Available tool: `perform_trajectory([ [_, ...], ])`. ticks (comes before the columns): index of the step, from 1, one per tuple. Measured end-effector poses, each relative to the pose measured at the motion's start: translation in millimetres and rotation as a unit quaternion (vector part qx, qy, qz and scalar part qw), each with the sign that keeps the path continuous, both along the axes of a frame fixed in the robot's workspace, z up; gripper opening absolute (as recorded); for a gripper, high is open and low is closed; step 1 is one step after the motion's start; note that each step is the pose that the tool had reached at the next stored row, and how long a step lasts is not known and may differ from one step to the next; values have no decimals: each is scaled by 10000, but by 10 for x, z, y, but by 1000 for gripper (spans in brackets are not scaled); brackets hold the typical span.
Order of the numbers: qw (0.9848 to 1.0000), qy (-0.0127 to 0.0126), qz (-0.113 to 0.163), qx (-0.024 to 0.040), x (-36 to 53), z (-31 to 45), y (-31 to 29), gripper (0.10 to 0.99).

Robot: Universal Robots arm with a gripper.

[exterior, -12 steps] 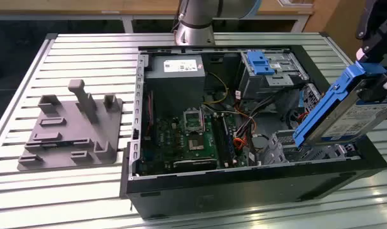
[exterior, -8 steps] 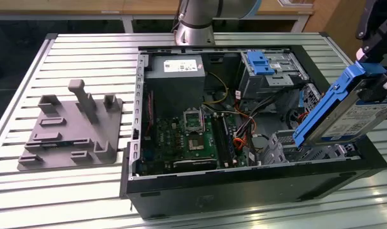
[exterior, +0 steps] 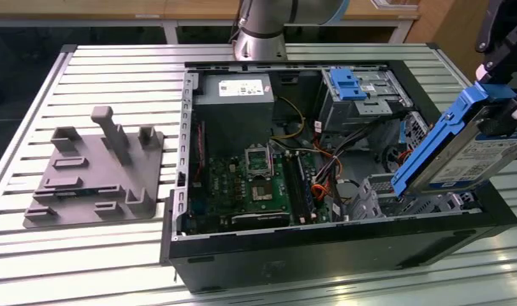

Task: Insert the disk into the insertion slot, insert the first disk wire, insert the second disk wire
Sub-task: 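Insert the disk into the insertion slot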

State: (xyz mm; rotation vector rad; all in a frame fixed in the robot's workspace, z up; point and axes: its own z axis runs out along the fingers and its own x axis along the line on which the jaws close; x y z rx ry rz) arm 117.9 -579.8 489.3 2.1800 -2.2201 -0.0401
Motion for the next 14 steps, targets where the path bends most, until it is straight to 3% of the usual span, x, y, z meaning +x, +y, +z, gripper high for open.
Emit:
perform_trajectory([
  [2,10000,0,0,10,0,1,0,365],
  [5,9999,0,0,105,0,0,-2,365],
  [12,9992,0,0,410,0,0,-12,365],
  [14,9989,0,0,467,0,0,-15,365],
])
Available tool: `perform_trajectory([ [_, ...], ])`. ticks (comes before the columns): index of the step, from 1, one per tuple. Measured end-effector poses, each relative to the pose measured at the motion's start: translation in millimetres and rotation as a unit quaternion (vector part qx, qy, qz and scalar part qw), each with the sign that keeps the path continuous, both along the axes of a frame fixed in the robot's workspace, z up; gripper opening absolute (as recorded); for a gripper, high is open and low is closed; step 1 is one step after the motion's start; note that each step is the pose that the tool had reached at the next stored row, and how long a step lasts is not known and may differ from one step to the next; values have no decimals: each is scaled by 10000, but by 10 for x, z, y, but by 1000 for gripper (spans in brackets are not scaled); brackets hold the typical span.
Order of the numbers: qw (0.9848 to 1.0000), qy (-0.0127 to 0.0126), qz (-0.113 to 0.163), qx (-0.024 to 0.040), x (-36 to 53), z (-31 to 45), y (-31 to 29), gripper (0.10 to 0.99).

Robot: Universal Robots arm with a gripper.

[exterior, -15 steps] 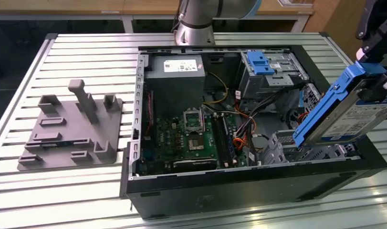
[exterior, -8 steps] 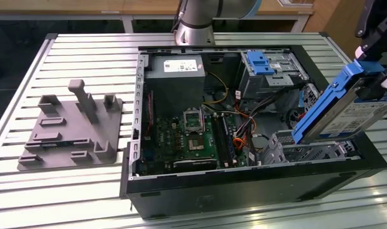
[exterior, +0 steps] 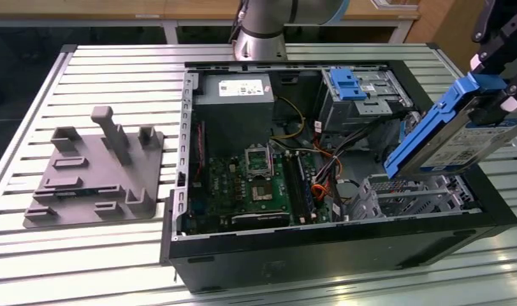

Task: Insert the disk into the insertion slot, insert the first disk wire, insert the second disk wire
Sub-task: 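Insert the disk into the insertion slot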

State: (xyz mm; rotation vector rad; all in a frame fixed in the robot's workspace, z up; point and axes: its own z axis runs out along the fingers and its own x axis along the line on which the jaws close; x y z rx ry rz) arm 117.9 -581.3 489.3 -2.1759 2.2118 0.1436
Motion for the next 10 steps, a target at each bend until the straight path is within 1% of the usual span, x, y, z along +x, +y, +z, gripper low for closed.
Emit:
perform_trajectory([
  [4,10000,0,0,31,0,0,-1,365],
  [10,10000,0,0,50,0,-1,4,365],
])
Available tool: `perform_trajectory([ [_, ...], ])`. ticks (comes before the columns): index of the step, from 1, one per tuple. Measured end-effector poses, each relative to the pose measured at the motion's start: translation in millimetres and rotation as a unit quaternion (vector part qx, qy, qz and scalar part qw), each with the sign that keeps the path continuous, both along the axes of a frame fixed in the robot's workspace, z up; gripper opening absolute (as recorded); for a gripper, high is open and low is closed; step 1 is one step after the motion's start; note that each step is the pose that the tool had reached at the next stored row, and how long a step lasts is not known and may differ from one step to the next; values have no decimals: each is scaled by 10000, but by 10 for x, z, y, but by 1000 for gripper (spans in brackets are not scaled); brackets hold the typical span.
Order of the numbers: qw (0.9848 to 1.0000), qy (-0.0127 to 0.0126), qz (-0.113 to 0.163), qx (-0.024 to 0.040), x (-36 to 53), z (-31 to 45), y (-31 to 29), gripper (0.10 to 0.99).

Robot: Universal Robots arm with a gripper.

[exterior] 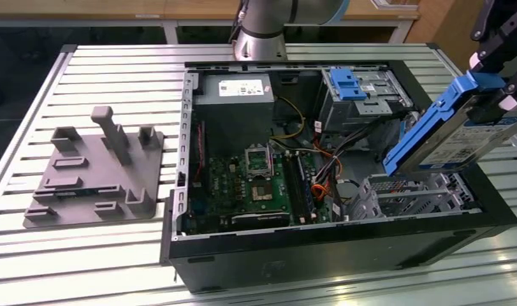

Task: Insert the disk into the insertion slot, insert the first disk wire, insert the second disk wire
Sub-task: 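Insert the disk into the insertion slot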

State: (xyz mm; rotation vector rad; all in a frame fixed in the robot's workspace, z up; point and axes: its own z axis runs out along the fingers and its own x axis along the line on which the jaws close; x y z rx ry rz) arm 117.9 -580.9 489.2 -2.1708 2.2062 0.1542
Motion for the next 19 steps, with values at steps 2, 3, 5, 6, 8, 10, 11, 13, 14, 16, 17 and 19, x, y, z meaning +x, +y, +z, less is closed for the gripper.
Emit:
perform_trajectory([
  [2,10000,0,0,-1,0,-1,11,365],
  [3,10000,0,0,-1,0,-2,18,365],
  [5,10000,0,0,-1,0,-5,32,365],
  [6,10000,0,0,-1,1,-8,42,365],
  [8,10000,0,0,-1,1,-14,58,365],
  [10,10000,0,0,1,5,-22,63,365],
  [11,10000,0,1,1,7,-26,64,365],
  [13,10000,0,0,-1,12,-33,67,365],
  [14,10000,0,0,-1,15,-38,68,365],
  [16,10000,0,0,-1,16,-48,70,365],
  [17,10000,0,-1,-1,16,-52,72,365],
  [19,10000,0,2,-1,17,-62,75,365],
])
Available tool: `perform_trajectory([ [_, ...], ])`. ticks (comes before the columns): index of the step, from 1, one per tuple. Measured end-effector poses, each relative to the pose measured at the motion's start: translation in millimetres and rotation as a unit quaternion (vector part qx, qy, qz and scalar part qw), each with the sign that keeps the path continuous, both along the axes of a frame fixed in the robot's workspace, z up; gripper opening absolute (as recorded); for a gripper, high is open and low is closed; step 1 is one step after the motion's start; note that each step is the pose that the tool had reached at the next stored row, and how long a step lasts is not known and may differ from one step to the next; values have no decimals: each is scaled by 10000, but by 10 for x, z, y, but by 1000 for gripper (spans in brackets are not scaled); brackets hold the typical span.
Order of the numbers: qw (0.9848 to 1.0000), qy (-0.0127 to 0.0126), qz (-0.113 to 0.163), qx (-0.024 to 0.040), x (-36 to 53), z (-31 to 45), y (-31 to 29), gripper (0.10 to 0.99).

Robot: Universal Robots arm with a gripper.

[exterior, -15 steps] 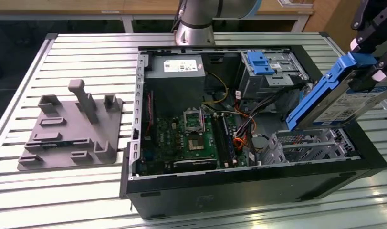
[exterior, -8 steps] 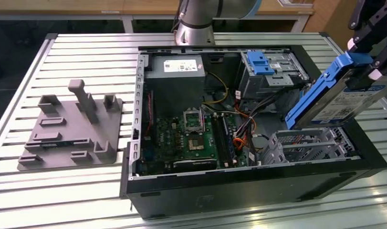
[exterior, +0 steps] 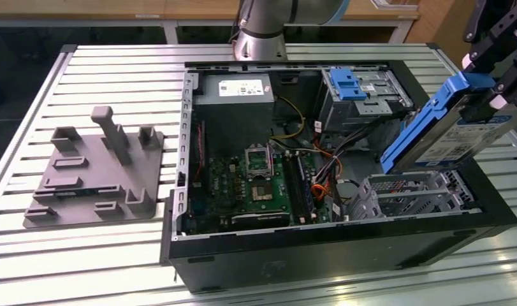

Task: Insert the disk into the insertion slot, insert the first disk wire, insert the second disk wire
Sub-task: 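Insert the disk into the insertion slot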

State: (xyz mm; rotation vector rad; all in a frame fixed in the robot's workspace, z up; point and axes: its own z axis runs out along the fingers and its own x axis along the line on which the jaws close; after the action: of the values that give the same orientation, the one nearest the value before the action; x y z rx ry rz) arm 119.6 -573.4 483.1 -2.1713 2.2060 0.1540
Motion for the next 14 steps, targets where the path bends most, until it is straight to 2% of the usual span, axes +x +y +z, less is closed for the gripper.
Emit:
perform_trajectory([
  [14,10000,0,29,-1,0,-87,3,365],
])
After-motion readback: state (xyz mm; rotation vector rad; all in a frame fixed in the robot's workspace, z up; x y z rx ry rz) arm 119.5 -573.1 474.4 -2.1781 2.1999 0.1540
